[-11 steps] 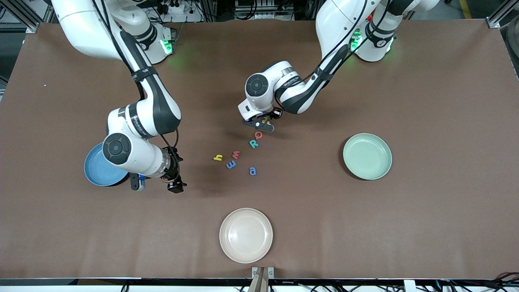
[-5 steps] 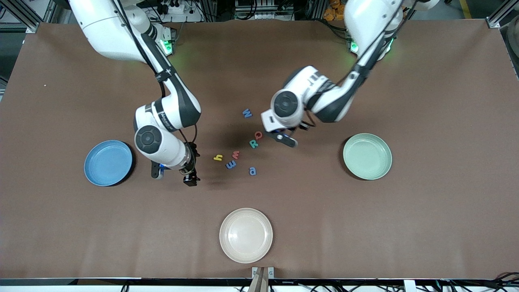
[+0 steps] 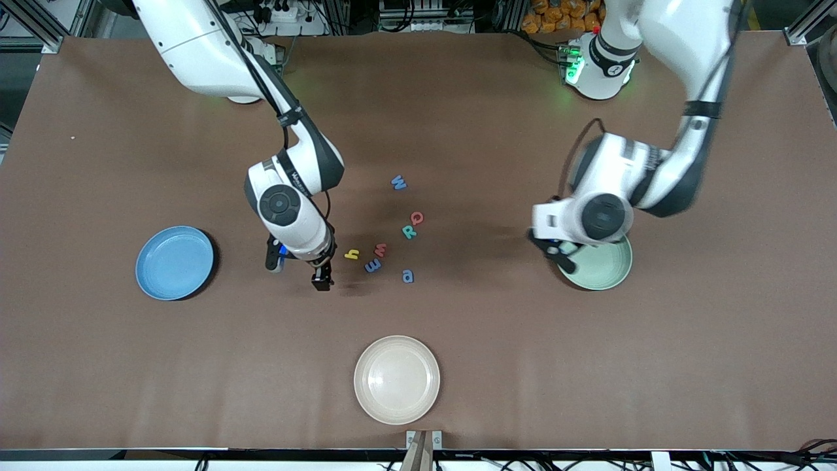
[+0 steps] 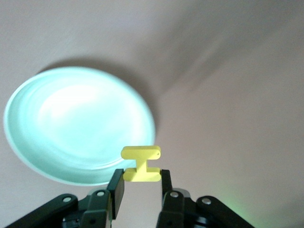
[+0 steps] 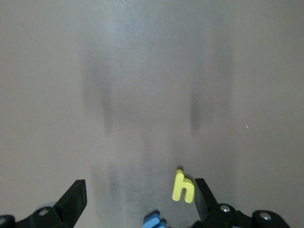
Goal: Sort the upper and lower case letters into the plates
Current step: 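Place the H on the green plate while the right gripper grasps h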
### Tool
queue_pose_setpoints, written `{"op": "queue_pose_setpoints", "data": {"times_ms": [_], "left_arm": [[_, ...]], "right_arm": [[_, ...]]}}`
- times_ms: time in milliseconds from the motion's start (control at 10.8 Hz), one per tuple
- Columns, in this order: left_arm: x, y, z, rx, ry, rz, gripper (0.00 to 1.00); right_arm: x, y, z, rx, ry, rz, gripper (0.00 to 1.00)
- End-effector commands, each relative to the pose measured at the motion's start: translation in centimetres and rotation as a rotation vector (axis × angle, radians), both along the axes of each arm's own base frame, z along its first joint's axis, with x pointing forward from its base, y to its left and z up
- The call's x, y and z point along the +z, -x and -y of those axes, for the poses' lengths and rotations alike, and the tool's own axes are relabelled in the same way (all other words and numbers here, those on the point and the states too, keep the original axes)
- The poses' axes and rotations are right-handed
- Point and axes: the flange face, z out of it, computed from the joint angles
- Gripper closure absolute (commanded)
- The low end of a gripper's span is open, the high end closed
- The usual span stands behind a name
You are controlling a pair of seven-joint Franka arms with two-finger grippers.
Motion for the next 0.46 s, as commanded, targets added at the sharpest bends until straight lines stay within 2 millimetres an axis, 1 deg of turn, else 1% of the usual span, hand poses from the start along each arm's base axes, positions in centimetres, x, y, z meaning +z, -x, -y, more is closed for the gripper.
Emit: {"op": "queue_pose_setpoints", "data": {"times_ms": [0, 93, 185, 278, 371], "left_arm": [[-3.2, 1.5, -4.7, -0.055, 0.063, 0.018, 0.76], [-4.5, 1.8, -6.7, -0.062, 0.075, 0.031, 0.75], [-5.6, 2.4, -7.5, -0.068, 0.080, 0.036, 0.60], [-6.7, 2.8, -7.8, -0.070, 0.083, 0.054, 0.49], [-6.9, 2.9, -8.0, -0.055, 0.090, 0.054, 0.00]], "right_arm": [[-0.8, 0.8, -0.9, -0.015, 0.012, 0.009, 0.00], [-1.5, 1.4, -1.2, -0.022, 0.015, -0.001, 0.00], [-2.2, 1.7, -1.3, -0.042, 0.012, 0.002, 0.00], [-3.4, 1.7, -1.1, -0.051, 0.013, -0.004, 0.00], [-3.6, 1.4, -0.6, -0.078, 0.002, -0.004, 0.00]]}}
